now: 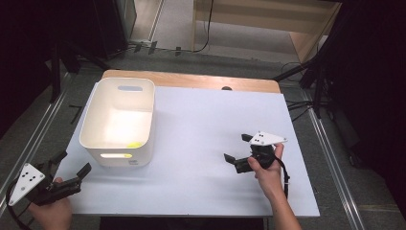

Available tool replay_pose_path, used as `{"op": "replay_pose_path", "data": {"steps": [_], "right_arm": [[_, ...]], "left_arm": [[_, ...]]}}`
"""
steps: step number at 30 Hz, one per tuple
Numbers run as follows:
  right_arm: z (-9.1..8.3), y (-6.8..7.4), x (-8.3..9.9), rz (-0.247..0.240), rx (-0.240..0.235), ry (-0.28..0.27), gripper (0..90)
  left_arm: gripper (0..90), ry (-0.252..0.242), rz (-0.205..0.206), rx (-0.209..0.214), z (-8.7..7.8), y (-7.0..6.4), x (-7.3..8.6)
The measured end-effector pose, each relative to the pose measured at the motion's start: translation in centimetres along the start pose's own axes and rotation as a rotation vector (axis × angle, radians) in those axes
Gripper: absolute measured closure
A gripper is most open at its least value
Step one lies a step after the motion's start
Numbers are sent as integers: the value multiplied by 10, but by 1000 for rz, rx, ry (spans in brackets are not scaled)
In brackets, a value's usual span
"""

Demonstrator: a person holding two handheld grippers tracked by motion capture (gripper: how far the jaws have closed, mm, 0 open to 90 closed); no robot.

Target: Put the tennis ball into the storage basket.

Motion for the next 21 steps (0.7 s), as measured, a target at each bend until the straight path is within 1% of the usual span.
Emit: {"op": "replay_pose_path", "data": {"steps": [5, 12, 14, 15, 17, 21], "right_arm": [[-7, -7, 8, 7, 14, -13, 0], [-19, -16, 19, 39, 36, -38, 0], [-23, -19, 23, 45, 43, -41, 0], [-24, -20, 25, 39, 47, -43, 0], [-28, -21, 30, 48, 52, -48, 0], [-36, -25, 36, 53, 61, -76, 0]], "left_arm": [[85, 2, 1, -1, 0, 0, 0], [85, 2, 2, -2, 0, 0, 0], [85, 4, 2, -3, 0, 0, 0], [85, 3, 2, -1, 0, 0, 0], [86, 5, 0, -3, 0, 0, 0], [85, 3, 2, -2, 0, 0, 0]]}}
Point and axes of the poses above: each handheld gripper's, and its own axes: z roughly forward along the jaws, x roughly out of its underside, y roughly to its left, the point moved 10 cm from there along z, roughly forward along the jaws, and after that the axes turned 3 degrees about x, right-handed, at the moved point
